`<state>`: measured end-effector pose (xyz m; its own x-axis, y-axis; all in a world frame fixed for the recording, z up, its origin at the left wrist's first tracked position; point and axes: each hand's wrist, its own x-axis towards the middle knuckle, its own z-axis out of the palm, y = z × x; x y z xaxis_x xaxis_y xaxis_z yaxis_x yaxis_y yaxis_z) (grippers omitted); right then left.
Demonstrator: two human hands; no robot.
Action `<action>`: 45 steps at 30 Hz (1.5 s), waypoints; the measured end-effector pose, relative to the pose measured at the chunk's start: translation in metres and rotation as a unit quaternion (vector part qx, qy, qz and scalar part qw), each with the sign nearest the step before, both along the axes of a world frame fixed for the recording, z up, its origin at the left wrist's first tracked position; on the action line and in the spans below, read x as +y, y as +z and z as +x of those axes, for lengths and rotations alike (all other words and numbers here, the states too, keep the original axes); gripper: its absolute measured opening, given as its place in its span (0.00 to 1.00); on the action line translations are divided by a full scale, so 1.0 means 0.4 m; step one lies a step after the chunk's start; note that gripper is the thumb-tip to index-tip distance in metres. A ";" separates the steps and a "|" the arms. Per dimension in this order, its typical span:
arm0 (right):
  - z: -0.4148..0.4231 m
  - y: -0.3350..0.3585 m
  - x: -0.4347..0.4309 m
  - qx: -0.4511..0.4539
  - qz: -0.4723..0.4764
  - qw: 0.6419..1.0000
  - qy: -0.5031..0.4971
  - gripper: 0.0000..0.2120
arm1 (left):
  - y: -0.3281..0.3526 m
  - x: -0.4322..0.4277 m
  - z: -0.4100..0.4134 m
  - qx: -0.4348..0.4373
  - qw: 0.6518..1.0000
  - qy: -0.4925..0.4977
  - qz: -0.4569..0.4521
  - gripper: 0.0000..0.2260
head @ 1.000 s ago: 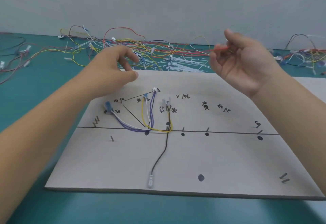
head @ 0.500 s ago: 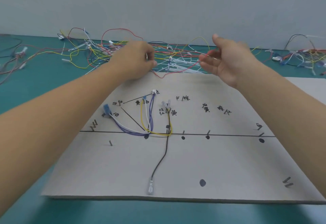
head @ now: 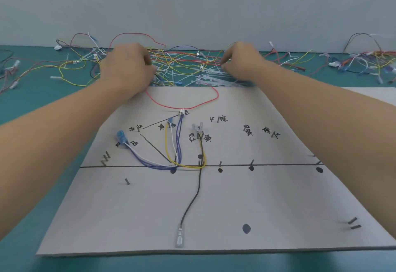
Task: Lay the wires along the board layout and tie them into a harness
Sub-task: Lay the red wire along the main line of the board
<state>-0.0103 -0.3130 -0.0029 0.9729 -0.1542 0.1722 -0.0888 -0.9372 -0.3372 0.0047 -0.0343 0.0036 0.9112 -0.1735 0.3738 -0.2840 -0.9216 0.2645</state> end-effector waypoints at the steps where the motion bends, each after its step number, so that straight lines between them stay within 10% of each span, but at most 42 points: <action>1: 0.011 -0.002 0.002 0.011 0.007 1.000 0.003 0.11 | 0.007 -0.006 -0.008 0.006 1.000 -0.008 -0.005 0.11; 11: 0.073 -0.023 -0.008 0.017 0.007 0.997 -0.074 0.10 | 0.082 0.047 -0.101 0.243 0.943 -0.211 0.085 0.21; 15: 0.069 -0.013 0.003 0.038 -0.004 0.998 -0.052 0.09 | 0.055 0.048 -0.098 0.215 0.946 -0.243 0.015 0.02; 28: 0.022 0.014 -0.047 0.022 0.111 0.992 -0.053 0.09 | 0.030 -0.132 -0.033 0.134 0.963 -0.230 0.038 0.11; 35: -0.020 0.021 -0.044 0.044 0.342 0.938 -0.038 0.06 | 0.021 -0.163 -0.023 0.108 0.969 -0.218 -0.030 0.16; 45: -0.060 0.033 -0.033 -0.022 0.211 0.977 -0.017 0.09 | -0.005 -0.220 0.017 0.105 0.969 -0.218 -0.055 0.15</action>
